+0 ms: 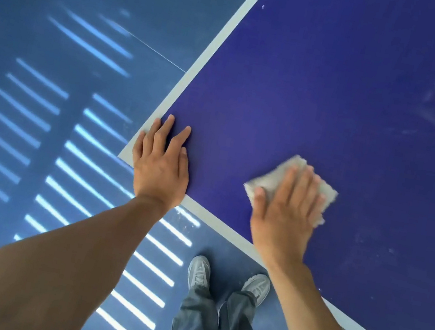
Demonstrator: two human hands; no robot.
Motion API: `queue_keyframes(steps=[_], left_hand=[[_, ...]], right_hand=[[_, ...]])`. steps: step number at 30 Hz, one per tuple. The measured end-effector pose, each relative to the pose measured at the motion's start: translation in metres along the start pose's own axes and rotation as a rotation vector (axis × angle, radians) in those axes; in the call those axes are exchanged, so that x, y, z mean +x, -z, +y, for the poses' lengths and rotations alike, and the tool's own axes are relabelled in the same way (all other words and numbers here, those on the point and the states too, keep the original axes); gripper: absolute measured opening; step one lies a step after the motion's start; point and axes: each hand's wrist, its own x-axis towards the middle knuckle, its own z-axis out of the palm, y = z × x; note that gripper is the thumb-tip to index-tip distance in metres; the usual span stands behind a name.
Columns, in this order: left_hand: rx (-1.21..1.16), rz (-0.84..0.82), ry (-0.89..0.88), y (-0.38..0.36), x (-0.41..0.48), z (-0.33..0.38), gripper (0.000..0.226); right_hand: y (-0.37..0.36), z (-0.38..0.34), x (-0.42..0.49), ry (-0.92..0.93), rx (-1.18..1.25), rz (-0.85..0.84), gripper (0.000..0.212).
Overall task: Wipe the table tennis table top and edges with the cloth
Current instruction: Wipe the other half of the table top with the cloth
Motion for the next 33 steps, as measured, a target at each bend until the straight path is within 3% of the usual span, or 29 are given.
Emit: queue_keyframes(steps=[4,7,10,16,21,27,33], left_hand=[[-0.004,-0.004,-0.030,-0.001,0.000,-0.002,0.047],[-0.015,0.010,-0.021,-0.002,0.002,-0.003,0.045],[-0.025,-0.006,0.002,-0.003,0.000,-0.004,0.046],[-0.049,-0.065,0.009,0.001,-0.006,-0.006,0.048],[-0.117,-0.141,-0.019,0.009,-0.036,0.008,0.050],[-0.156,-0.160,-0.174,0.008,-0.079,0.055,0.046],[-0.124,-0.111,-0.201,-0.013,-0.093,0.125,0.046]], right_hand=[[-0.009,-0.055,0.017,0.321,-0.046,-0.018,0.074],[-0.010,-0.044,0.025,0.459,-0.064,-0.035,0.074],[-0.008,-0.003,0.009,0.418,-0.088,-0.040,0.075],[0.010,0.090,-0.059,0.130,-0.068,-0.077,0.081],[0.008,0.060,-0.062,-0.104,-0.037,-0.048,0.087],[-0.007,0.006,-0.058,0.237,-0.063,-0.034,0.077],[0.002,0.103,-0.074,0.318,-0.088,-0.024,0.075]])
